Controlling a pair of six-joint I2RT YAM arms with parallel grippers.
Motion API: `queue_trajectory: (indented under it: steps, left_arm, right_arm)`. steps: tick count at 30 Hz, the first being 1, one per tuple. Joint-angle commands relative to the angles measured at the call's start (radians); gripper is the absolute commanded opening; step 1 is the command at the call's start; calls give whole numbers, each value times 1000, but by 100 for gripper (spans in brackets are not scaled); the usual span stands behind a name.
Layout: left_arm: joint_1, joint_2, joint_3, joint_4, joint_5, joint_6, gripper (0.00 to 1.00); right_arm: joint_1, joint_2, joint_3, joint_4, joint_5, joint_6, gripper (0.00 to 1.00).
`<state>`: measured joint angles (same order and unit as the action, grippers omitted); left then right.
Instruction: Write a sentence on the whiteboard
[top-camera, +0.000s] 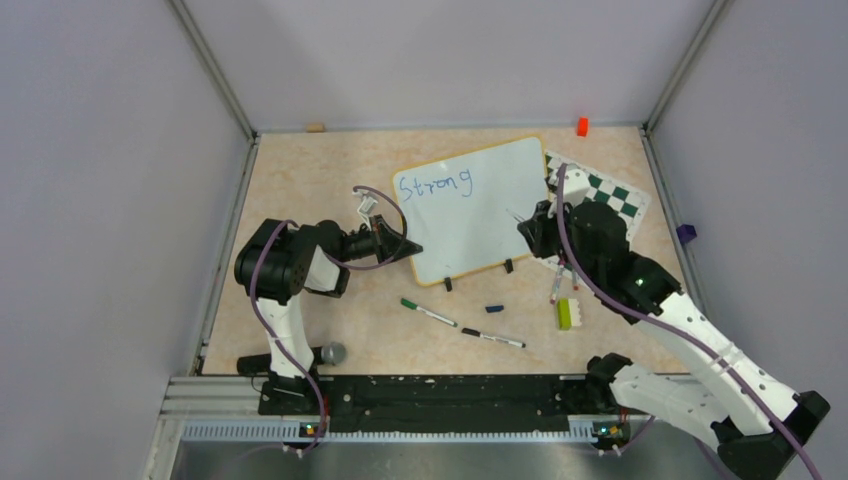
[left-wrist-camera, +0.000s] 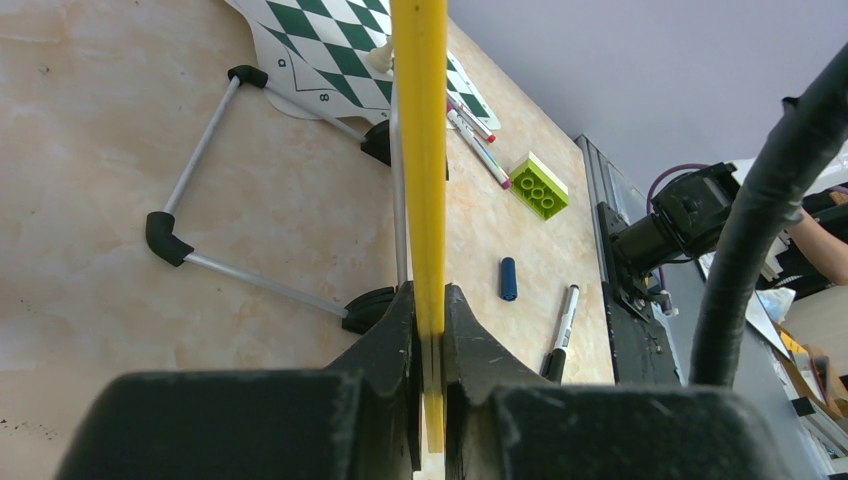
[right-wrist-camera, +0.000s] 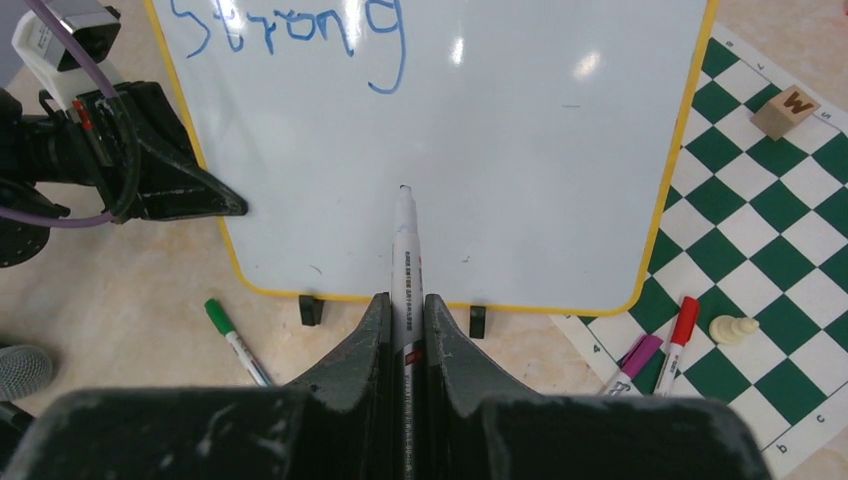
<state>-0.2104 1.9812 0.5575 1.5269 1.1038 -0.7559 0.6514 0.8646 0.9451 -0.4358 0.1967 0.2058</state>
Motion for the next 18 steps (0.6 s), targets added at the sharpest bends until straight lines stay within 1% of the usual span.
queue_trajectory:
  steps: [1, 18]
  left_arm:
    - [-17, -2, -4, 91, 80, 70, 0]
    - [-17, -11, -8, 92, 83, 77, 0]
  right_arm:
    - [-8, -18, -20, 37, -32, 31, 0]
    - [-7, -11, -24, 37, -71, 37, 0]
